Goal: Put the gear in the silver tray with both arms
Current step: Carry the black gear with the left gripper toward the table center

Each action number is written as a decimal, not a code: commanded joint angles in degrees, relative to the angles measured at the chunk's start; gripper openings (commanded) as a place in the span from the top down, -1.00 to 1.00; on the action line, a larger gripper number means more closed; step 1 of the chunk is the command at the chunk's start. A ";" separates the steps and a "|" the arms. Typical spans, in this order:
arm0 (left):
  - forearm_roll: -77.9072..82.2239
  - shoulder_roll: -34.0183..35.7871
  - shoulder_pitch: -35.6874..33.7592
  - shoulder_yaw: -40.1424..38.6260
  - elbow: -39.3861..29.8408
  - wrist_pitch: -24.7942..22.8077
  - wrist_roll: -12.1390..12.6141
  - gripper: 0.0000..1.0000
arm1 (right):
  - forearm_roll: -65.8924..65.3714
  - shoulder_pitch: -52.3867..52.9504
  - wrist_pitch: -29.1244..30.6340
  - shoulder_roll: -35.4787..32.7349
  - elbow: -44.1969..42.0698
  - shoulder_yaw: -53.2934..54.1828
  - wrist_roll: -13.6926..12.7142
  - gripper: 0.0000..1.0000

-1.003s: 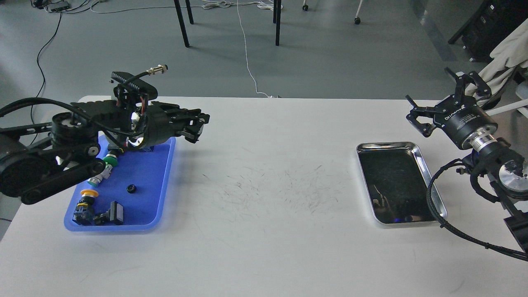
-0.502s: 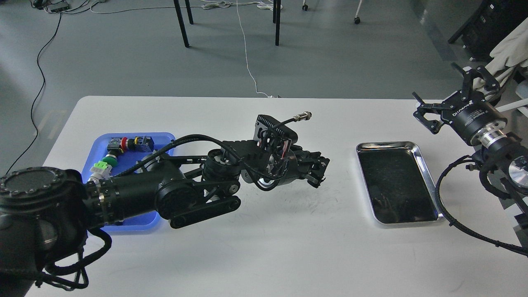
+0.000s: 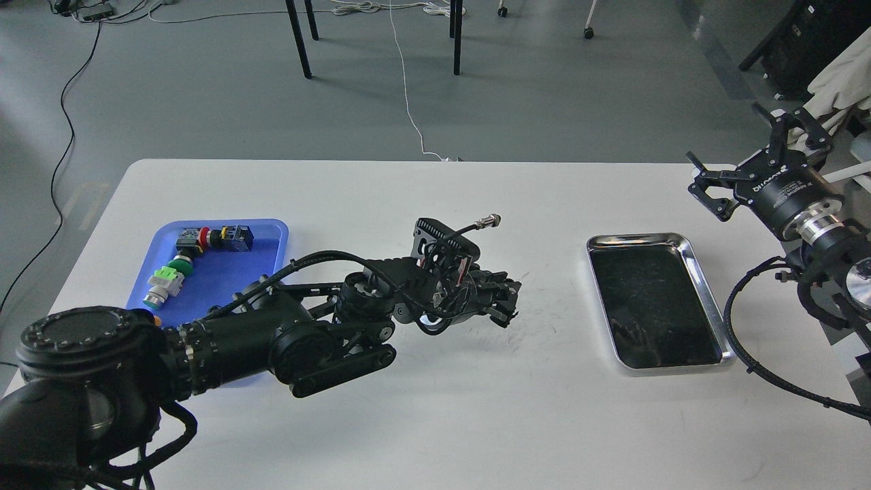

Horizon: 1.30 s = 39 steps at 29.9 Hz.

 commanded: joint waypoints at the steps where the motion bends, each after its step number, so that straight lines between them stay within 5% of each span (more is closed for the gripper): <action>1: 0.01 0.00 1.95 0.81 -1.38 -0.03 0.70 0.78 | 0.00 -0.03 0.11 -0.07 -0.01 0.03 0.00 -0.97; 13: 0.80 0.00 5.73 0.90 -1.82 2.08 0.79 0.53 | 0.00 -0.47 0.20 0.02 0.17 -0.32 0.00 -0.97; 28: -6.48 0.00 5.99 0.64 -6.04 7.96 1.40 -0.83 | 0.00 -0.29 0.20 0.46 0.52 -0.67 -0.08 -0.97; 33: -14.83 0.00 5.03 -4.09 -5.95 12.18 1.40 -0.94 | 0.00 0.58 0.11 0.02 1.40 -3.65 -0.17 -0.97; 39: -20.99 0.00 4.67 -20.16 -5.87 12.19 1.40 -0.95 | -1.14 2.60 -1.11 -1.90 5.34 -5.67 -0.43 -0.97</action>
